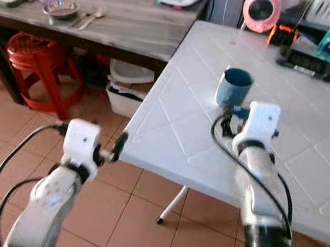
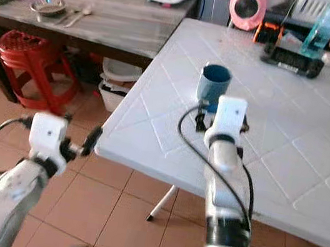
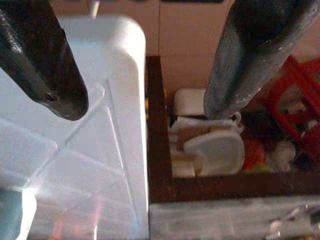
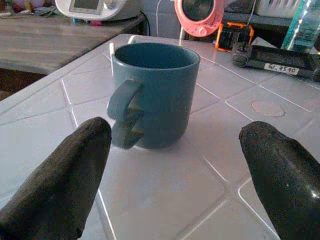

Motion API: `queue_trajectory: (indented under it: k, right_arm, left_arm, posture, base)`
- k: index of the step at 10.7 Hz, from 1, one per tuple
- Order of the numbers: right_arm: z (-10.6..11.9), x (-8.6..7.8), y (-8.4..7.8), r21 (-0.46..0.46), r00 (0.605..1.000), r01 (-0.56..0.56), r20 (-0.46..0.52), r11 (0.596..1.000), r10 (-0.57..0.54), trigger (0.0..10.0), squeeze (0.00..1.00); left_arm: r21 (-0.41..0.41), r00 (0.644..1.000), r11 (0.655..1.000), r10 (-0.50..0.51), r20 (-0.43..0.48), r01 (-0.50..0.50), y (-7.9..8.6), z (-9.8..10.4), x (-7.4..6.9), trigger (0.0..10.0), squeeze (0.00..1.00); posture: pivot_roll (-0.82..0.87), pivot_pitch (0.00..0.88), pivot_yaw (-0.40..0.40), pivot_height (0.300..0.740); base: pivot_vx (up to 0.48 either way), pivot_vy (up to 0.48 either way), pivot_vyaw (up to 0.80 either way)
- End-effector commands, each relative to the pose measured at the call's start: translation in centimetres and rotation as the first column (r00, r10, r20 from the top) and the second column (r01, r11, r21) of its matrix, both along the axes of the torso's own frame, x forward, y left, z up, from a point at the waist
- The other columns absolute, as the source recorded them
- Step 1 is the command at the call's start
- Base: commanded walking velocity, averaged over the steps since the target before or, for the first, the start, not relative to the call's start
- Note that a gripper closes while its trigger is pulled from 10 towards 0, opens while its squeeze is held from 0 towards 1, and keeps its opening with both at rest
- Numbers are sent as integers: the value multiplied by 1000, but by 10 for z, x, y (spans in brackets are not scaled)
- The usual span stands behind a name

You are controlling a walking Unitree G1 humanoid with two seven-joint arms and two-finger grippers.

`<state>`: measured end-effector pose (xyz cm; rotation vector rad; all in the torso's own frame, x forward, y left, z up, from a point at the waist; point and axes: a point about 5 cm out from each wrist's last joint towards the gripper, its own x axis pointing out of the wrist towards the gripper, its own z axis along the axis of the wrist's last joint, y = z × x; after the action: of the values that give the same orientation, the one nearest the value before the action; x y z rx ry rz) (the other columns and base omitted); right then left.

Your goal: Setting the table

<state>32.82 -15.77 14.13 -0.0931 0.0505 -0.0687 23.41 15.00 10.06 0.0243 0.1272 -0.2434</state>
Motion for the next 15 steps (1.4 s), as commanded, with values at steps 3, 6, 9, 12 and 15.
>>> queue_trajectory:
  k: [3, 6, 9, 12, 15]
  right_arm:
    - [5, 11, 8, 29, 999, -20, -25, 999, 21, 10000, 0]
    - [14, 20, 28, 40, 995, -95, -25, 995, 96, 10000, 0]
    - [36, 30, 36, 14, 990, -140, 16, 990, 140, 10000, 0]
    - [44, 37, 12, -26, 998, -59, 28, 998, 60, 0, 0]
    - [43, 39, 8, -30, 999, -40, 19, 999, 40, 0, 0]
  left_arm:
    - [30, 1000, 999, -11, -21, 12, 7, 5, -12, 10000, 0]
    - [41, 998, 999, -22, -59, 24, 9, 5, -21, 10000, 0]
    - [27, 995, 999, -32, -95, 34, 6, 6, -29, 10000, 0]
    - [17, 992, 999, -25, -121, 27, 7, 6, -33, 10000, 0]
    - [13, 991, 1000, -25, -129, 26, 6, 6, -33, 10000, 0]
  posture:
    - [93, 112, 93, 740]
    - [96, 155, 108, 740]
    - [82, 192, 102, 740]
    - [85, 203, 96, 740]
    - [84, 205, 96, 740]
  base:
    - [0, 0, 0]
    - [0, 0, 0]
    - [0, 0, 0]
    - [0, 0, 0]
    - [0, 0, 0]
